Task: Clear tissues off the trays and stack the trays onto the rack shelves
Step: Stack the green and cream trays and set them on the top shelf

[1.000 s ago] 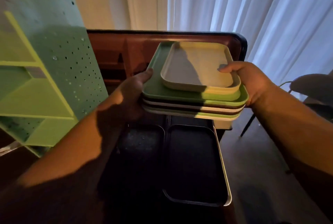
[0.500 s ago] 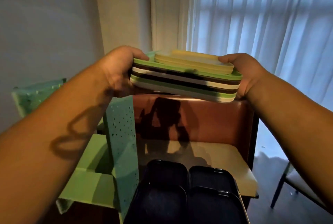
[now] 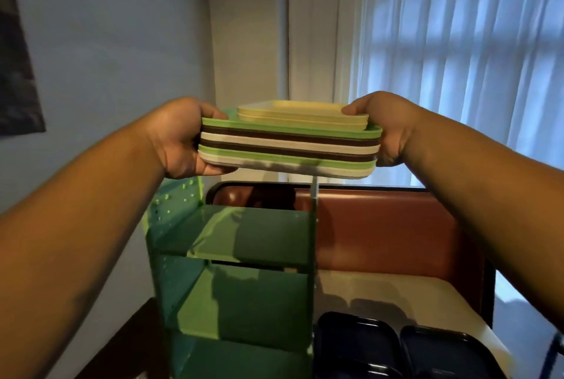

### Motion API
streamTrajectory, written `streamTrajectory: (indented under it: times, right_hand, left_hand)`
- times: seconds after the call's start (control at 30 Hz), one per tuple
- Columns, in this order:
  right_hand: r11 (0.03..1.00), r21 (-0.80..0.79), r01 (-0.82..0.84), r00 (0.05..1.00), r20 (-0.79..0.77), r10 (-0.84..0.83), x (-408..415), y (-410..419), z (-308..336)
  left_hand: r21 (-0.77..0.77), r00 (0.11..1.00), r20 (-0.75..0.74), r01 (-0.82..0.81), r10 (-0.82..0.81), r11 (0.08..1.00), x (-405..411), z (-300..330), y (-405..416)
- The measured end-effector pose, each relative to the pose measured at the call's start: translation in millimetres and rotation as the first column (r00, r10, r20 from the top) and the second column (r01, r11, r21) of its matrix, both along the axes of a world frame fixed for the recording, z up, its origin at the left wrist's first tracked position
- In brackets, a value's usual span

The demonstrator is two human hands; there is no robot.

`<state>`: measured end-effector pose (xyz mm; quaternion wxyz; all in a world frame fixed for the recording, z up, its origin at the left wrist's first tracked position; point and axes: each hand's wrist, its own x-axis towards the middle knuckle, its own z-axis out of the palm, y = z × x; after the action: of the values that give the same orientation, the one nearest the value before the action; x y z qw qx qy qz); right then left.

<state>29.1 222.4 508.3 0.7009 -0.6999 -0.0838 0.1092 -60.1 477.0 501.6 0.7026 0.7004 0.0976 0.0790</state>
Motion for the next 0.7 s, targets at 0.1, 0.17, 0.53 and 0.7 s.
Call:
streamTrajectory:
  times: [0.1, 0.17, 0.53, 0.7]
  right_hand:
    - [0.996, -0.091, 0.018, 1.0, 0.001, -0.018, 4, 42, -5]
    - [0.982, -0.186, 0.032, 0.999, 0.029, -0.027, 7, 63, -9]
    - [0.772, -0.631, 0.071, 0.969, 0.228, 0.097, 27, 127, -15]
    - [0.538, -0.828, 0.159, 0.931, 0.306, 0.197, 42, 140, -30]
  left_hand:
    - [0.009, 1.0, -0.006, 0.005, -0.005, 1.0, -2, -7, 41]
    - [-0.008, 0.999, -0.013, 0.03, -0.03, 1.0, -1, -12, 59]
    - [-0.159, 0.992, 0.076, 0.113, -0.102, 0.981, 20, -64, 97]
    - [-0.267, 0.997, 0.077, 0.049, -0.03, 0.962, 30, -93, 87]
